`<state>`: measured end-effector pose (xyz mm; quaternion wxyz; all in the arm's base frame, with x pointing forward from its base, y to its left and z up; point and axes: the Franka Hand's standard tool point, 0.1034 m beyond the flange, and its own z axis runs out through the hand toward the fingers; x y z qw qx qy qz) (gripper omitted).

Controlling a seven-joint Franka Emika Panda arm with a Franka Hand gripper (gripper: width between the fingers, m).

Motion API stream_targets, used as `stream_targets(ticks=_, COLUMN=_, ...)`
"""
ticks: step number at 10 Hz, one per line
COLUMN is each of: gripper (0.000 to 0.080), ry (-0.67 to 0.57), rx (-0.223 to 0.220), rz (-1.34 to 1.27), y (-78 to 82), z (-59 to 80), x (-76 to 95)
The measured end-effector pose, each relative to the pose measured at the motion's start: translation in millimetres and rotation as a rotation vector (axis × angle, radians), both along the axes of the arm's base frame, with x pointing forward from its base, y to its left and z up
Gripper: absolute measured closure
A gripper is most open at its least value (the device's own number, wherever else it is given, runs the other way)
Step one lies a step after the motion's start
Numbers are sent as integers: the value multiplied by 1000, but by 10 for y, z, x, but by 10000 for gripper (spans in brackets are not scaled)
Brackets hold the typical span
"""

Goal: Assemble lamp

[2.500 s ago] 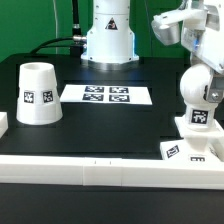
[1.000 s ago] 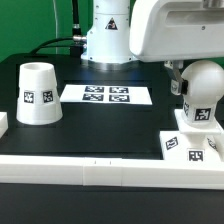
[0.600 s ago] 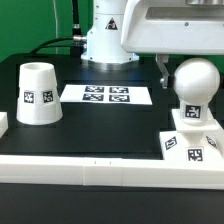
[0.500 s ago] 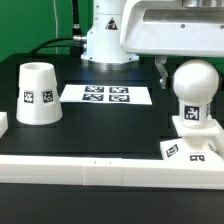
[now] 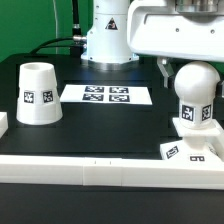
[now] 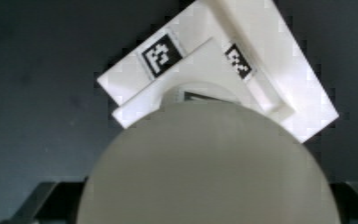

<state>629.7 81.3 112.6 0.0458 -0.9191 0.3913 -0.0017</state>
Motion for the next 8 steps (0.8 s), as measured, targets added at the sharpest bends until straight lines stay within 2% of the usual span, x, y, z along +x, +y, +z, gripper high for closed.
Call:
stream_targets(ticks=2, gripper=220, ry=22, rx=24, rz=-165, y=22, z=-7, x=-14)
stream_targets(ticks=5, gripper=220, ry=33, rx=33, rz=-248, y=51, z=-15, x=-21)
stream_targets(ticks=6, gripper=163, ry=29, rx=30, rz=-208, y=51, z=-13, x=-20)
stream_targets(ticks=7, gripper=163, ry=22, rx=27, rz=-111, y=52, z=-3, x=-25)
stream_targets(ticks=8, gripper=110, ry=20, rx=25, rz=-64, y=61, z=4, x=-29)
